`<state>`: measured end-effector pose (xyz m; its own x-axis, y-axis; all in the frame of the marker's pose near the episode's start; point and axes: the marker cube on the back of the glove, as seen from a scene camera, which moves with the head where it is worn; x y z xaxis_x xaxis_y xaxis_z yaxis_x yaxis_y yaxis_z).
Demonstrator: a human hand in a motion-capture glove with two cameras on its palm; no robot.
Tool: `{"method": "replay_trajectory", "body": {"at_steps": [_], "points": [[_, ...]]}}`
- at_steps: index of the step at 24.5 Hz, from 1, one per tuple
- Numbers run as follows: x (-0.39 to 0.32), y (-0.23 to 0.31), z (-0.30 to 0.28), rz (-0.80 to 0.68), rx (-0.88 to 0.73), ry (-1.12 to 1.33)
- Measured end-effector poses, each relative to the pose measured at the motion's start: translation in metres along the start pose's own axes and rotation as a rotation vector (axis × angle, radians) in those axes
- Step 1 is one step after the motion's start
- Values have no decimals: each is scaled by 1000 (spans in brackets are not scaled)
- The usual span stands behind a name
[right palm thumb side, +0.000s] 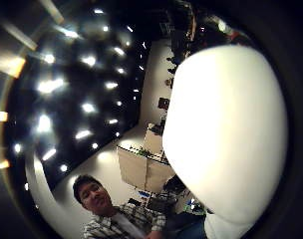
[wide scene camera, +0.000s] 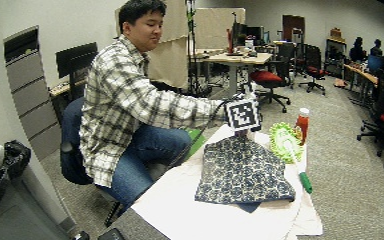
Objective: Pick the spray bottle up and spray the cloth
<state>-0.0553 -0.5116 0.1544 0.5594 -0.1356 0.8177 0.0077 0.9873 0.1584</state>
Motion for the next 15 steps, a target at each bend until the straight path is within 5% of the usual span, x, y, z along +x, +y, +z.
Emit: {"method": "replay_trajectory", "body": {"at_steps": [15], "points": [[5,9,-2,-7,-34,-27]]}}
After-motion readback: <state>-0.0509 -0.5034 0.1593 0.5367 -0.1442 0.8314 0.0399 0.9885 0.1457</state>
